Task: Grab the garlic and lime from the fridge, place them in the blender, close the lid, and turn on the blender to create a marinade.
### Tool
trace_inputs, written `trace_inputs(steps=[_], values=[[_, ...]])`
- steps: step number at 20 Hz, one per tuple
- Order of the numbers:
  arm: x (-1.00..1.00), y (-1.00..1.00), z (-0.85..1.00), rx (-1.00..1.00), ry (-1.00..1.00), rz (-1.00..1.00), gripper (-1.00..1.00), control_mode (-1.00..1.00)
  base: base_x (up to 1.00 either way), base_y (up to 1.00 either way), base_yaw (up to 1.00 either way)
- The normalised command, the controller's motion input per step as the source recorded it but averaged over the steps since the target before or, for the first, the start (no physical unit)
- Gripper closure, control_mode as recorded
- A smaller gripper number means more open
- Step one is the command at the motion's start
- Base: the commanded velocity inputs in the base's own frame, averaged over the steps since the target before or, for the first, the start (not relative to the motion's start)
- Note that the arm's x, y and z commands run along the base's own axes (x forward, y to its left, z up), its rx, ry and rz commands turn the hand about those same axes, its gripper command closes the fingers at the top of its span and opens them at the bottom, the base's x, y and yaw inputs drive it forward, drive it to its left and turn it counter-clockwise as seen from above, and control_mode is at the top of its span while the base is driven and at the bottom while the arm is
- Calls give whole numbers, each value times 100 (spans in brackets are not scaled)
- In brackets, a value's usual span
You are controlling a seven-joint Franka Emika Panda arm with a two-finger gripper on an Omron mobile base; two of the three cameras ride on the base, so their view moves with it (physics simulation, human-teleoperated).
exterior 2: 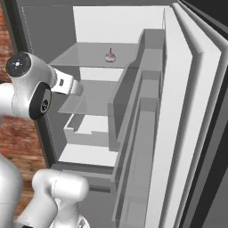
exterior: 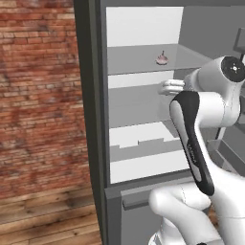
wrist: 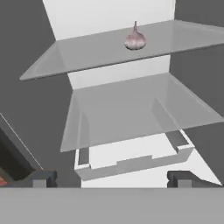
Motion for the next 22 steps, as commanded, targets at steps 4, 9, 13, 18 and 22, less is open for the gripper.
trace_inputs(steps=[4,9,13,18,22], values=[[13,-38,56,0,-22,-21,-100,-100,0,0,0],[33,-41,33,0,-3,-7,-100,-100,0,0,0],[50,-45,8,0,2,0,-100,-100,0,0,0],[56,-28,2,0,10,4,-100,-100,0,0,0],[47,0,0,-6,5,2,-100,-100,0,0,0]])
